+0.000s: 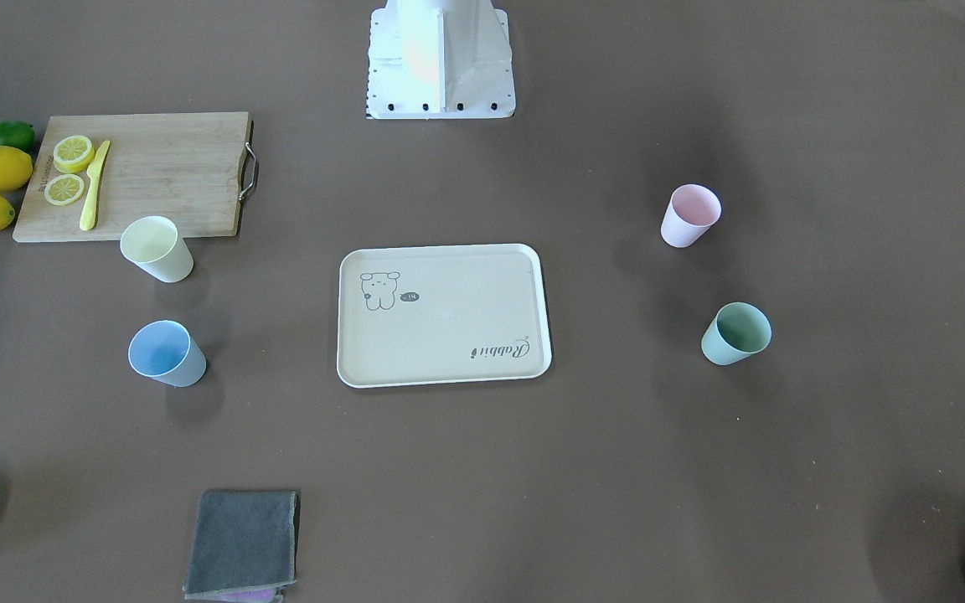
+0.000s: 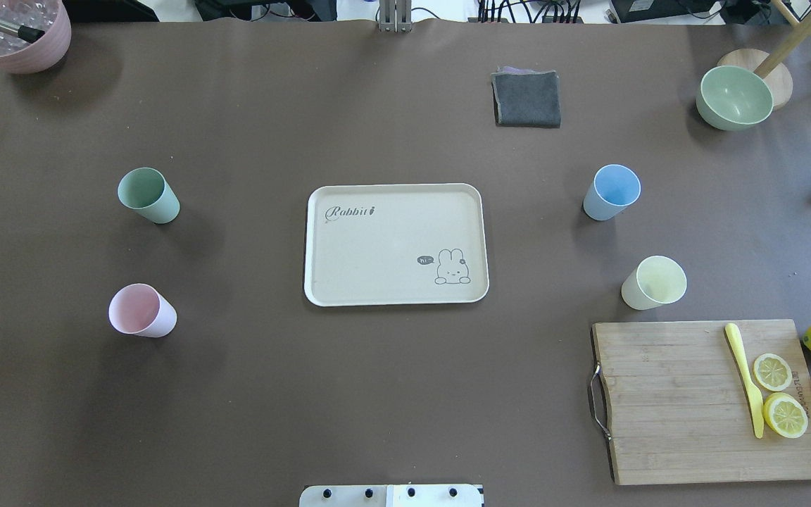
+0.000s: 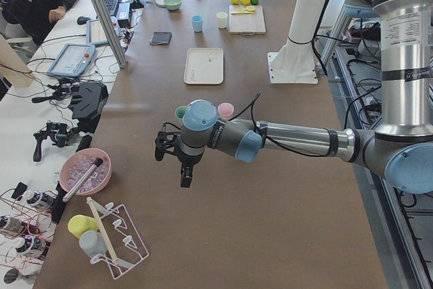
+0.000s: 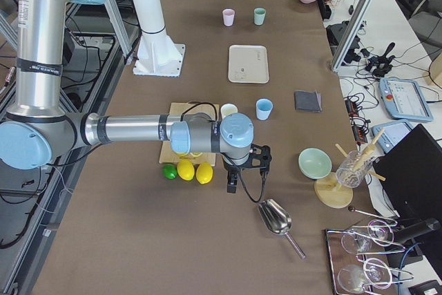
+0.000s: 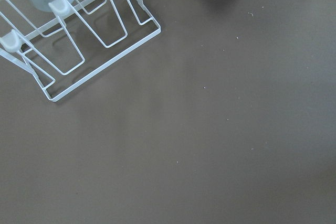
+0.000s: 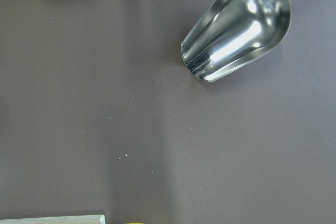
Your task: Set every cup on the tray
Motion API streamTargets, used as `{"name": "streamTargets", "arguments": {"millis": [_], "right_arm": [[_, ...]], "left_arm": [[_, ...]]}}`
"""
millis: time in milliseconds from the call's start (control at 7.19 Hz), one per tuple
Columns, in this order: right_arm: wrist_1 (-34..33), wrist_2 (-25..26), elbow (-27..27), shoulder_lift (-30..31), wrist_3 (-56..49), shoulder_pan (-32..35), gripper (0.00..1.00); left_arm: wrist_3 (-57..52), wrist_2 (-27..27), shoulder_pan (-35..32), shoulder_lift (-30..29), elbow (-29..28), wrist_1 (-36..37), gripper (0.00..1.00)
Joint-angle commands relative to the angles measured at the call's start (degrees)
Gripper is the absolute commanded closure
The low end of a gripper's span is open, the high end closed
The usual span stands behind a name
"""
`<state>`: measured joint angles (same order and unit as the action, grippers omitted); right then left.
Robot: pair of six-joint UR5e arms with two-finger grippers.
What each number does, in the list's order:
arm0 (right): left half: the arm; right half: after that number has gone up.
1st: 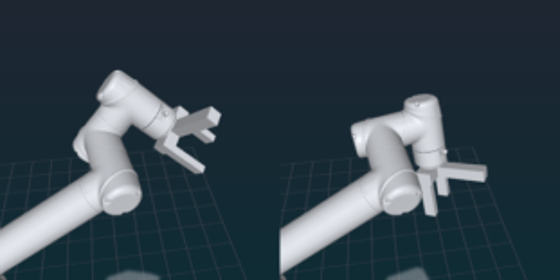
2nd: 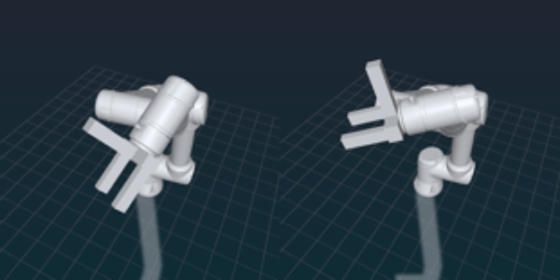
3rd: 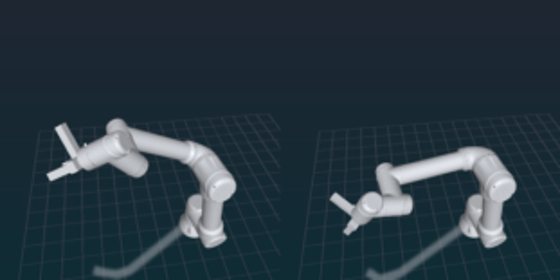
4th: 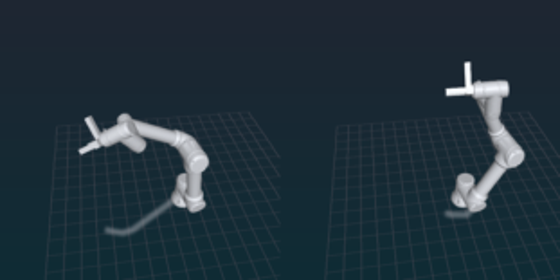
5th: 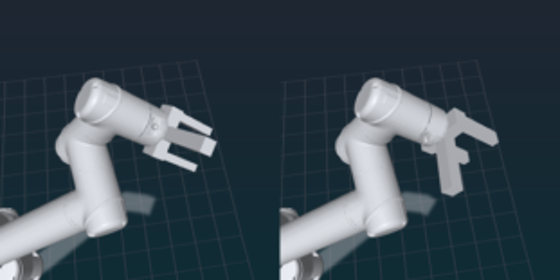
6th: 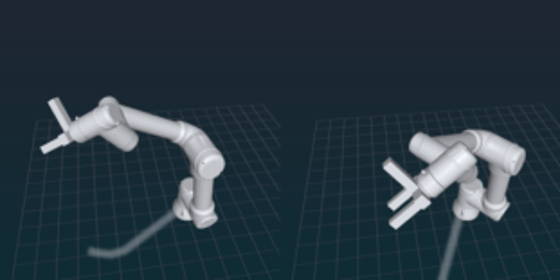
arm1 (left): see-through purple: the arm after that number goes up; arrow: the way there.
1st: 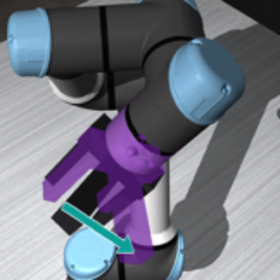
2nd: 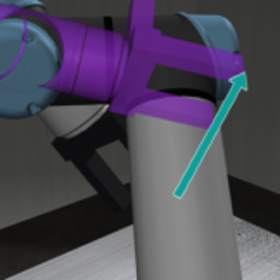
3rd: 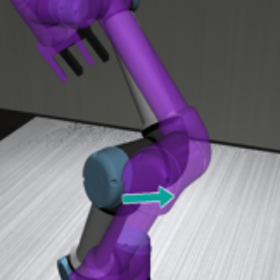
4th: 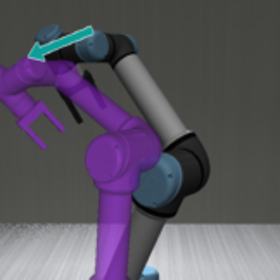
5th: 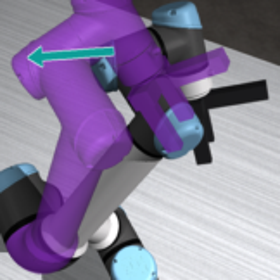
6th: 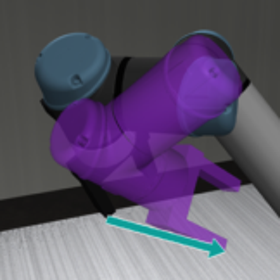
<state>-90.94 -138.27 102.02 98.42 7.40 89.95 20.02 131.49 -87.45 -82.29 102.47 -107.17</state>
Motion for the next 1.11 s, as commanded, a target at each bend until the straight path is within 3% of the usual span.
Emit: {"name": "streamTargets", "arguments": {"millis": [0, 974], "right_arm": [[0.2, -0.2, 0.0, 0.0, 0.1, 0.3, 0.0], [0.4, -0.3, 0.0, -0.1, 0.2, 0.3, 0.0]], "left_arm": [[-0.1, 0.2, -0.2, 0.5, 0.2, 0.0, 0.02], [-0.1, -0.1, 0.0, 0.5, -0.9, 0.0, 0.02]]}}
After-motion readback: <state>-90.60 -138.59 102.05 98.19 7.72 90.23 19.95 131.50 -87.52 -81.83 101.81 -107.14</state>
